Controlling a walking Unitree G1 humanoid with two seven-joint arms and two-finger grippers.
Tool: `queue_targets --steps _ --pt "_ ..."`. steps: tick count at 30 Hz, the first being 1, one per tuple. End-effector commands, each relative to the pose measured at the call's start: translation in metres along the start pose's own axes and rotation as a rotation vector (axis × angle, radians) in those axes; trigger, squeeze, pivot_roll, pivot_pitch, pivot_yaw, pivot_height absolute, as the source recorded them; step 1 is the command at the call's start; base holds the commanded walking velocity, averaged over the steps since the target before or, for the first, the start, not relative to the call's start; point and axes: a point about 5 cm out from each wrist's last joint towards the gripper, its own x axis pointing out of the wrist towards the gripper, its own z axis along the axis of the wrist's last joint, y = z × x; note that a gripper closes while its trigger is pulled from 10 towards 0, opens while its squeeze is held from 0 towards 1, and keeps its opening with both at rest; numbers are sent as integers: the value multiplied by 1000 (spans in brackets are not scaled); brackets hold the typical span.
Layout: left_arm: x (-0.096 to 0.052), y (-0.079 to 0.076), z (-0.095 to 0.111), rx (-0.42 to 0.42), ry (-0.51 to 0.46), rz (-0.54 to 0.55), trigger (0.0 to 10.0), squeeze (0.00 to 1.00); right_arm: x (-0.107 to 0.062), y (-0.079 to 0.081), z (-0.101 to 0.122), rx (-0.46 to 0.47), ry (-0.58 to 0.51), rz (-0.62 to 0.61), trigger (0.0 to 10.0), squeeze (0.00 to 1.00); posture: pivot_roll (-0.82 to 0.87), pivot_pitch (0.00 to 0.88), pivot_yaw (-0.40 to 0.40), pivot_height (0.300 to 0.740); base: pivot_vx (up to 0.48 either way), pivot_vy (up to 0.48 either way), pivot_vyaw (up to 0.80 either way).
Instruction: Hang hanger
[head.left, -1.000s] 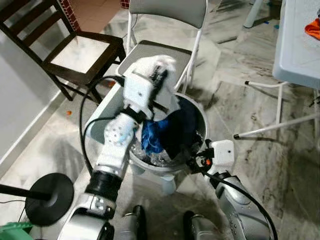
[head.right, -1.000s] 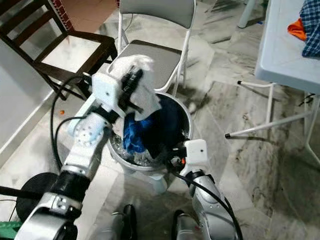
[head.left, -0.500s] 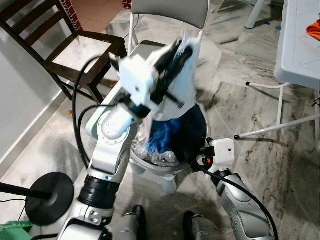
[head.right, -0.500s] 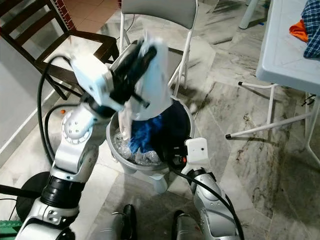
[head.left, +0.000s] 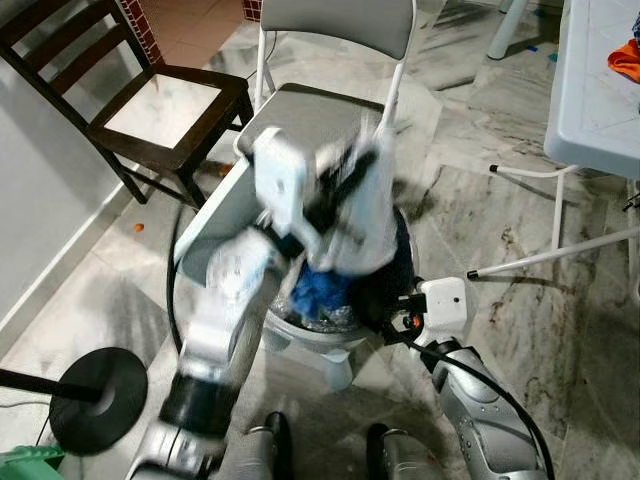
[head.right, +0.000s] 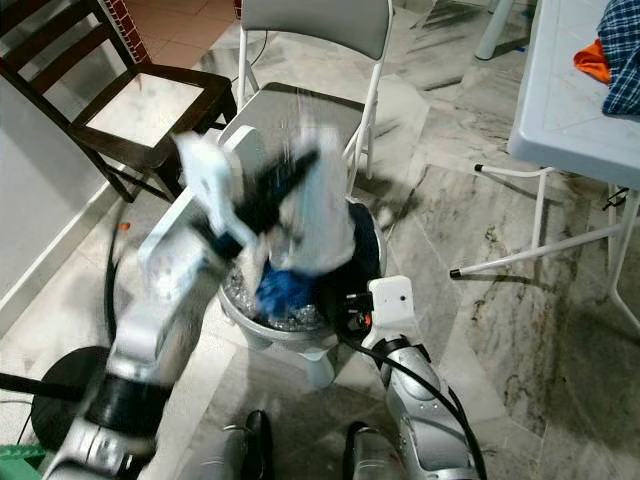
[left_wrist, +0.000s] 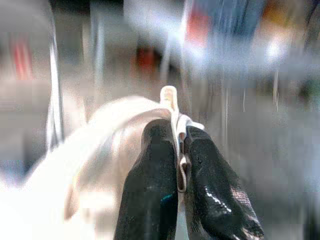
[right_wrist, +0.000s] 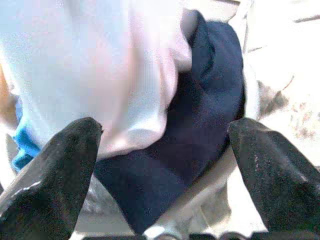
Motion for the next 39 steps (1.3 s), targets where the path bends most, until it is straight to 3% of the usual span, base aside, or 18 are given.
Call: queue_targets --steps 1,4,6,10,15,20,24,25,27,28,29,30,31,35,37,39 --pt "-2 1 -5 33 31 -20 0 0 -2 2 -2 -4 9 2 10000 0 -121 251 42 740 0 0 0" --pt "-17 5 -34 44 168 -2 0 0 -3 2 -3 -10 11 4 10000 0 -120 255 38 740 0 0 0" --pt "-25 8 -43 42 194 21 0 0 -2 1 -3 -13 13 6 10000 0 -118 259 34 740 0 0 0" --pt "-41 13 -60 115 290 35 0 0 -2 1 -4 -19 18 10 10000 0 -108 261 31 740 0 0 0" --pt "-61 15 -87 83 374 105 0 0 -1 5 -5 -21 22 22 10000 0 -99 265 29 740 0 0 0" --pt "-68 18 -90 120 357 181 0 0 -2 6 -7 -20 28 23 10000 0 -104 270 31 740 0 0 0" --pt "-69 43 -75 191 258 386 39 0 -3 5 -7 -23 32 20 10000 0 -108 271 29 740 0 0 0" --pt "-68 52 -68 211 227 444 3490 0 -4 4 -8 -24 33 19 10000 0 -108 271 29 740 0 0 0" --pt "-68 55 -65 214 214 459 3490 0 -4 4 -8 -25 33 19 10000 0 -108 271 29 740 0 0 0" --pt "-66 59 -58 219 182 476 10000 0 -4 4 -8 -26 33 19 10000 0 -108 269 24 740 0 0 0" --pt "-64 62 -53 223 157 488 10000 0 -4 4 -7 -27 34 20 10000 0 -108 269 24 740 0 0 0" --pt "-62 64 -47 237 134 497 10000 1000 -4 4 -7 -28 34 21 10000 0 -108 268 24 740 0 0 0" --pt "-57 66 -35 265 91 490 10000 1000 -3 4 -7 -29 33 23 10000 0 -105 267 23 740 0 0 0" --pt "-51 65 -24 292 47 471 10000 1000 -3 4 -7 -31 32 24 10000 0 -105 267 23 740 0 0 0" --pt "-37 56 -4 374 -48 393 10000 1000 -2 4 -6 -32 28 24 10000 0 -102 265 26 740 0 0 0" --pt "-33 52 2 369 -78 368 10000 1000 -2 4 -6 -32 27 24 10000 0 -102 265 26 740 0 0 0"
